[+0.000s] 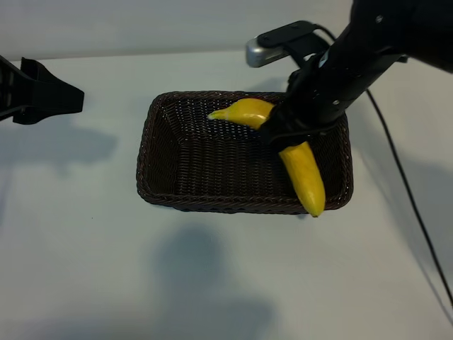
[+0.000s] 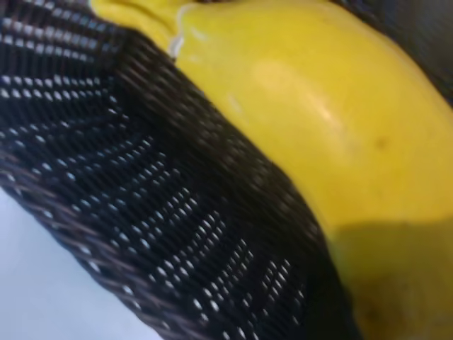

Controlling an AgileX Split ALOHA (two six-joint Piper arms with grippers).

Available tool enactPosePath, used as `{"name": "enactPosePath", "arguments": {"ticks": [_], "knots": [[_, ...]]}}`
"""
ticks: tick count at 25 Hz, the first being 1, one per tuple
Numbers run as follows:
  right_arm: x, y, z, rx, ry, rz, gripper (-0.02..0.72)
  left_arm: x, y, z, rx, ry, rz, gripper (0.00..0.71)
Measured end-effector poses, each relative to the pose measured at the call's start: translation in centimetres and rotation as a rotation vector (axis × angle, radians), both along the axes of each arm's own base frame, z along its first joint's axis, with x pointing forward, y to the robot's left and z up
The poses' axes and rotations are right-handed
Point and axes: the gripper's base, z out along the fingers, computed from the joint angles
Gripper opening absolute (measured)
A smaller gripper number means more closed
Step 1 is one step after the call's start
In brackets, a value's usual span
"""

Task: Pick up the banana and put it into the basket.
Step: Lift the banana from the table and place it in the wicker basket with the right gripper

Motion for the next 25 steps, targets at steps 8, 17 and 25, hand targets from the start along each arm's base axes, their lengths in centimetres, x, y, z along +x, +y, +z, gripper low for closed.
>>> {"name": "enactPosePath", "arguments": {"ticks": [8,17,25], "knots": [[0.6,0.5,0.3,0.060,-0.068,0.011,0.429,0.0,0.0,0.0,0.000,0.000,0.000,0.573],[1.2,0.7,0.5,0.070,-0.168,0.048,0.429,0.0,0.0,0.0,0.000,0.000,0.000,0.572],[1.7,0.9,-0.5,0.057,-0.184,0.074,0.428,0.0,0.0,0.0,0.000,0.000,0.000,0.546]]}}
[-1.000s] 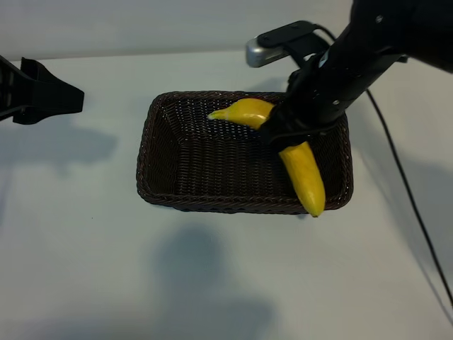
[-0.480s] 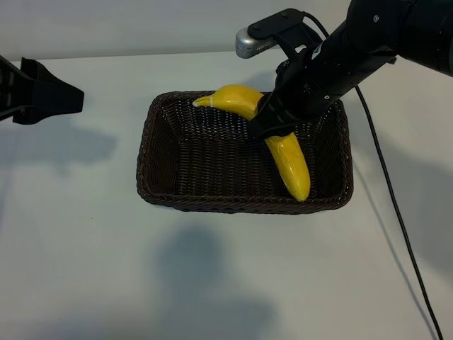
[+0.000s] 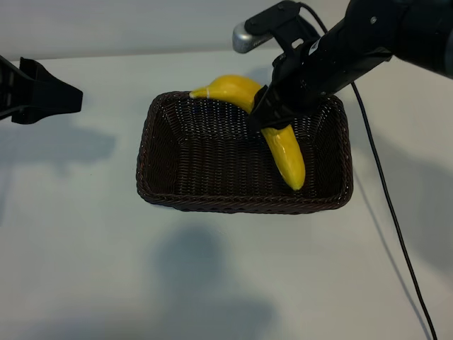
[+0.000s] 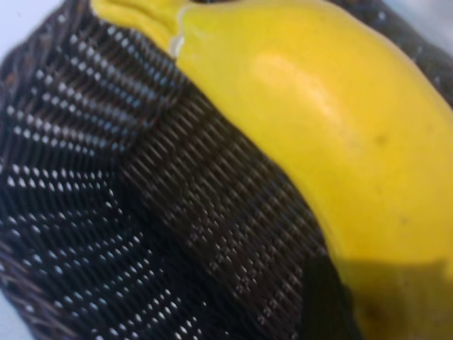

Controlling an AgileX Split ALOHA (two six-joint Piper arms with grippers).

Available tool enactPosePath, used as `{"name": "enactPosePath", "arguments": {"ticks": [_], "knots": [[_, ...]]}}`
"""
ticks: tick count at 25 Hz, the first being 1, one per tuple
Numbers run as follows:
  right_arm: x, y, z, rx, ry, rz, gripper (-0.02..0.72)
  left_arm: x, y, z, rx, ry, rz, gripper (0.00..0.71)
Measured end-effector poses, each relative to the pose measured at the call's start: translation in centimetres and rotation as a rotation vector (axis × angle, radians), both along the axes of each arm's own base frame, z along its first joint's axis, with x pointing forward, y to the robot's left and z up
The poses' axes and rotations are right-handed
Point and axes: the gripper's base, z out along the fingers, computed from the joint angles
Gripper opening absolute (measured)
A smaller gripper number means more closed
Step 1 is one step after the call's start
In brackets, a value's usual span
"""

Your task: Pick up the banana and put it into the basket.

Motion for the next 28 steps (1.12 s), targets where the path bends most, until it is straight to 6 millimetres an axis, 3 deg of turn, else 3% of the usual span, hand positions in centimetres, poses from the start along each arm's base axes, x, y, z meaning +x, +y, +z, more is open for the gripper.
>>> {"name": "enactPosePath", "arguments": {"ticks": [4,12,18,20,28], "knots": [[0.3,0.2,-1.2,-0.009,0.027,-0.001,0.428,0.0,0.0,0.0,0.000,0.000,0.000,0.546],[0.2,0.3,-1.3,0.010,0.047,-0.015,0.439,0.0,0.0,0.0,0.000,0.000,0.000,0.546],[0.0,0.3,-1.3,0.015,0.088,-0.036,0.685,0.0,0.0,0.0,0.000,0.000,0.000,0.546],[0.0,0.3,-1.4,0.014,0.094,-0.048,0.717,0.0,0.0,0.0,0.000,0.000,0.000,0.546],[-0.4,-1.0,1.5,-0.031,0.008,-0.095,0.674,0.0,0.0,0.0,0.000,0.000,0.000,0.546]]}}
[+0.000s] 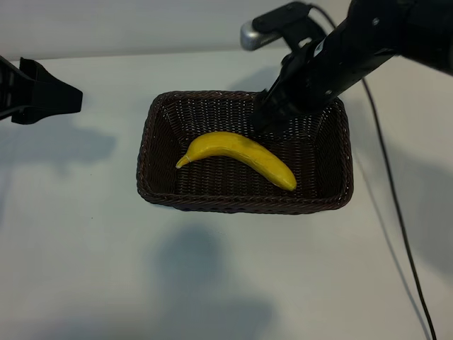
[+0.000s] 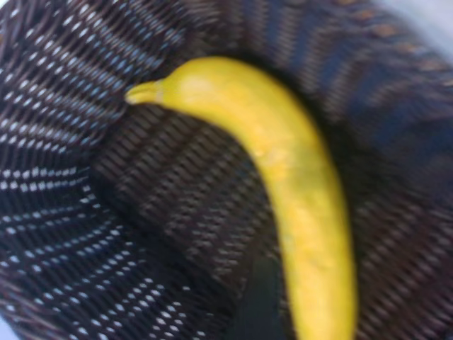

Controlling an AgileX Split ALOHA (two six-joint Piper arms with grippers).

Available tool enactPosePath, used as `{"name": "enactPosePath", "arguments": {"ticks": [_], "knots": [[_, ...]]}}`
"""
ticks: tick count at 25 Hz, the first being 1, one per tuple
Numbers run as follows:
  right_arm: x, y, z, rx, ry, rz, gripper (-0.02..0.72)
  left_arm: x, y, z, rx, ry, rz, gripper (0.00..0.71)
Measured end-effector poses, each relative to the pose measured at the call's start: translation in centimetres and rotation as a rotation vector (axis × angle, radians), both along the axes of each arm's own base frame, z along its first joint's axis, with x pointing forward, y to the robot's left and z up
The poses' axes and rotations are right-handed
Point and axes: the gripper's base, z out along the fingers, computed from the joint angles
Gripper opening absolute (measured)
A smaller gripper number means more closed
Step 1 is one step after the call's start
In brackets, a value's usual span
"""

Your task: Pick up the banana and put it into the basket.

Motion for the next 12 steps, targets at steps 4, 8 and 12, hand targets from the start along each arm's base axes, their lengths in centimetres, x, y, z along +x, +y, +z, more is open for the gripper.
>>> {"name": "enactPosePath", "arguments": {"ticks": [4,8,12], "knots": [[0.2,-1.8,2.5,-0.029,-0.040,-0.058,0.661,0.0,0.0,0.0,0.000,0.001,0.000,0.545],[0.8,-5.3,3.8,-0.093,-0.036,-0.147,0.660,0.0,0.0,0.0,0.000,0.002,-0.001,0.545],[1.1,-8.9,4.5,-0.139,-0.010,-0.230,0.656,0.0,0.0,0.0,0.001,0.001,-0.002,0.545]]}}
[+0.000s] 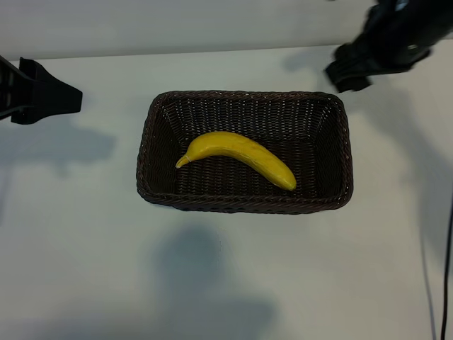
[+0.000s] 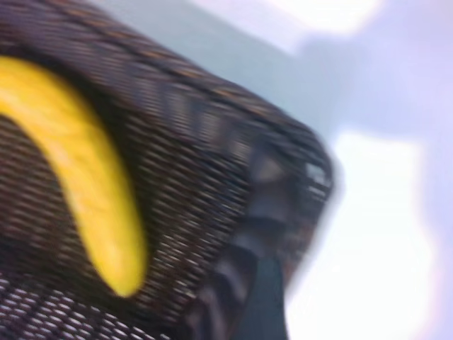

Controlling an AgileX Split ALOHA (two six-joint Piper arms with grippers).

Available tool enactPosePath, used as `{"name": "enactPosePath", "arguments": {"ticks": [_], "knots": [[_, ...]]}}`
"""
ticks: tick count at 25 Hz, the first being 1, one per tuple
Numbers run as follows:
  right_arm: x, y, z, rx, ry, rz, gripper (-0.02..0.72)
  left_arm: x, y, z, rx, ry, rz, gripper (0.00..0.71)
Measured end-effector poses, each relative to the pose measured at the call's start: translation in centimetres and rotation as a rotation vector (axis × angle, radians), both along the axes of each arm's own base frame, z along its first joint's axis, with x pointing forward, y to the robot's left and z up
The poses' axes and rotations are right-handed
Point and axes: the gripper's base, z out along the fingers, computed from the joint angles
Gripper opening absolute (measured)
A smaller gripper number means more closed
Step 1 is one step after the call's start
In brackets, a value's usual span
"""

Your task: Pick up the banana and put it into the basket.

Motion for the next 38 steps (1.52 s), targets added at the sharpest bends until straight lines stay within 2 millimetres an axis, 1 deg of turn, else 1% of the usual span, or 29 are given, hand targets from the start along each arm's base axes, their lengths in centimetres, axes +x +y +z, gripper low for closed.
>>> {"name": "enactPosePath", "arguments": {"ticks": [3,7,13,19,23,26,33,36,38], "knots": [[0.0,-1.8,0.6,-0.004,0.009,-0.045,0.649,0.0,0.1,-0.1,0.018,-0.001,-0.001,0.544],[-0.1,-3.7,1.2,-0.010,0.016,-0.089,0.643,0.0,0.2,-0.1,0.034,-0.002,-0.002,0.544],[-0.4,-5.8,1.2,-0.031,0.070,-0.131,0.634,0.0,0.3,-0.2,0.047,-0.002,-0.003,0.544],[-0.7,-6.0,1.1,-0.040,0.103,-0.126,0.631,0.0,0.3,-0.2,0.056,-0.003,-0.003,0.543],[-1.4,-6.0,1.4,-0.038,0.142,-0.121,0.624,0.0,0.3,-0.2,0.056,-0.003,-0.003,0.543],[-2.2,-5.8,2.7,-0.004,0.119,-0.106,0.619,0.0,0.4,-0.2,0.057,-0.003,-0.003,0.543],[-4.9,-5.4,6.1,0.085,0.062,-0.055,0.606,0.0,0.4,-0.2,0.057,-0.003,-0.003,0.542],[-5.6,-4.9,7.0,0.147,0.045,-0.010,0.605,0.0,0.4,-0.2,0.062,-0.006,-0.009,0.542],[-5.8,-4.7,7.2,0.169,0.046,0.007,0.605,0.0,0.4,-0.2,0.062,-0.007,-0.010,0.542]]}}
